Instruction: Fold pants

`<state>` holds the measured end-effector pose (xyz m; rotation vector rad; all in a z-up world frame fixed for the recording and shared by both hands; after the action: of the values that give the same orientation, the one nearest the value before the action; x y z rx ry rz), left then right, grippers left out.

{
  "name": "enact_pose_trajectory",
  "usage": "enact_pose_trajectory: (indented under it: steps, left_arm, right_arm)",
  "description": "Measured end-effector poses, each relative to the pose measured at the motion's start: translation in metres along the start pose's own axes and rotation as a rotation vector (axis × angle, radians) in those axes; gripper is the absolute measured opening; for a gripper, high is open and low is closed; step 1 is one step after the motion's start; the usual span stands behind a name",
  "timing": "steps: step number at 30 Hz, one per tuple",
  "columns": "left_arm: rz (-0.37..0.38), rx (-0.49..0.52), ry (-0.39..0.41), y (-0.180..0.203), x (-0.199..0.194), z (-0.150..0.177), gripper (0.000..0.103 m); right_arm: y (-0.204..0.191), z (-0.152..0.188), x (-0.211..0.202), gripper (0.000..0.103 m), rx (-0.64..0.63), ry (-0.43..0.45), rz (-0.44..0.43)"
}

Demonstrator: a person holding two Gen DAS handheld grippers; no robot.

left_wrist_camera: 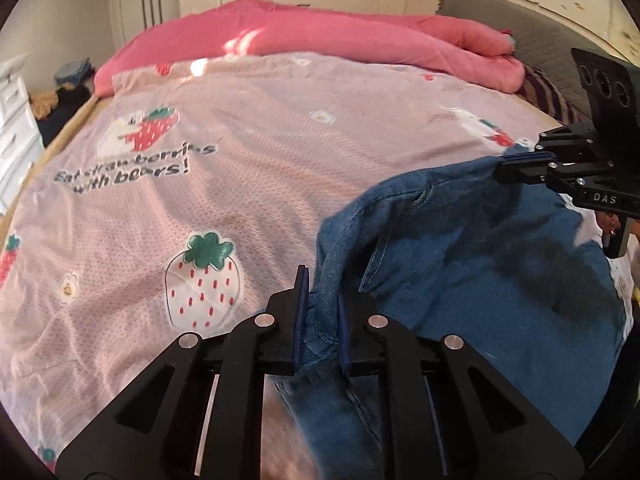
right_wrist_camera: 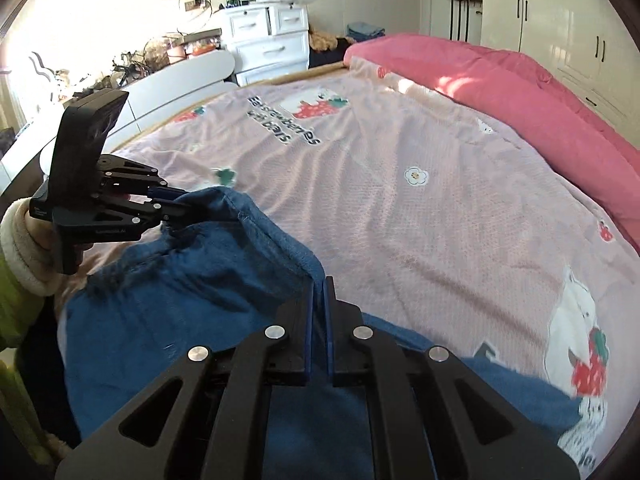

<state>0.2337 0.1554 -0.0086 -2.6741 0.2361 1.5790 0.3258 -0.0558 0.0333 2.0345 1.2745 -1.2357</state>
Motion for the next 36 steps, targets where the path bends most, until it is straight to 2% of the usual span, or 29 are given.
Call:
enact_pose_trajectory:
  steps: [10, 20, 29, 36]
  left_arm:
    - [0.042, 0.022, 0.084, 0.026, -0.048, 0.044, 0.004]
    - [0.070, 0.068, 0.106, 0.052, -0.081, 0.095, 0.000]
    - [0.065, 0.122, 0.063, 0.077, -0.092, 0.141, 0.000]
    - [0.033, 0.121, 0.044, 0.087, -0.096, 0.166, 0.000]
  right_arm:
    - [-0.057, 0.046, -0.045, 0.004, -0.037, 0.048, -0.063]
    - [-0.105, 0.098, -0.057, 0.004, -0.047, 0.042, -0.118]
    - [-0.132, 0.137, -0.059, 0.004, -0.020, 0.033, -0.169]
    - [-0.163, 0.161, -0.042, 0.004, -0.040, -0.020, -0.185]
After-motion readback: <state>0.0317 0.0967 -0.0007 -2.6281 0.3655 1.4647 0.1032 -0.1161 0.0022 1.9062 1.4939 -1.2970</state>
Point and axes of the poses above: each gripper's, at about its wrist camera, not at the fingertips, and x roughly the way its jaws point, y to its right, z to its underside, the point moved 1 cm from there along x, roughly the way its jaws point, and after that the axes turned 12 degrees about -y, right-handed, at the moved point
